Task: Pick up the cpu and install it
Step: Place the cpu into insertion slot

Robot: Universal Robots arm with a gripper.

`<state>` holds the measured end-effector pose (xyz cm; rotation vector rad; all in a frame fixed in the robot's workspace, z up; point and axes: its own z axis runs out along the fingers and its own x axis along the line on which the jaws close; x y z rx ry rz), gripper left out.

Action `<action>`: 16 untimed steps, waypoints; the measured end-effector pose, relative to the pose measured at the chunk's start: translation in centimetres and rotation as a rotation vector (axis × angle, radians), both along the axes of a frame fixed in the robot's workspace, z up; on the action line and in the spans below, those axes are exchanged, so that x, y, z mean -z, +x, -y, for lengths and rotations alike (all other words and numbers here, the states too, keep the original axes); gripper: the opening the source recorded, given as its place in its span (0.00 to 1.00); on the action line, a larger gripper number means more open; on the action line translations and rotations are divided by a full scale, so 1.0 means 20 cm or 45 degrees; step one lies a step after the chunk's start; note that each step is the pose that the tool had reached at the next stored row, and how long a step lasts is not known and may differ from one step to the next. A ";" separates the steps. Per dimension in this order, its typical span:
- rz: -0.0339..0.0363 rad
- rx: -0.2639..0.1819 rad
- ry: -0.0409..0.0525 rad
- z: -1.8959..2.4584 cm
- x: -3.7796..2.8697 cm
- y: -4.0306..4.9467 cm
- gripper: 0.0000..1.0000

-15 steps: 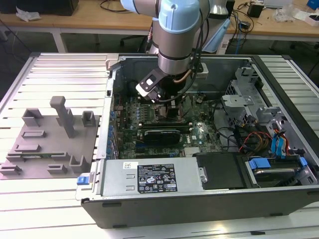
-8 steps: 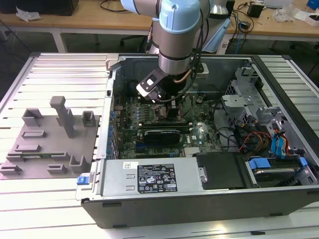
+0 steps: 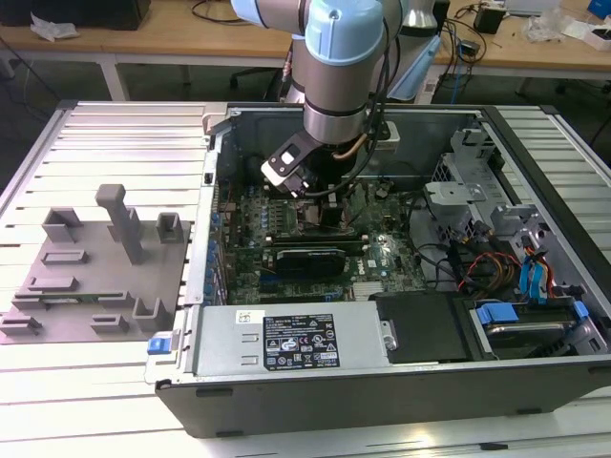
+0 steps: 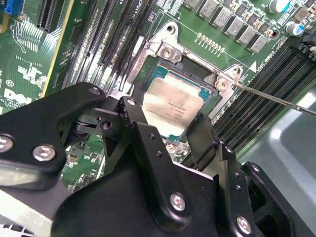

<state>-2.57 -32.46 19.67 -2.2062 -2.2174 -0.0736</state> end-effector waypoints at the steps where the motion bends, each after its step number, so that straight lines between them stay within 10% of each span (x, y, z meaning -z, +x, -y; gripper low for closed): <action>1: -0.0001 0.000 0.000 0.000 0.000 0.000 0.62; 16: 0.0001 0.020 -0.001 -0.009 -0.023 0.001 0.62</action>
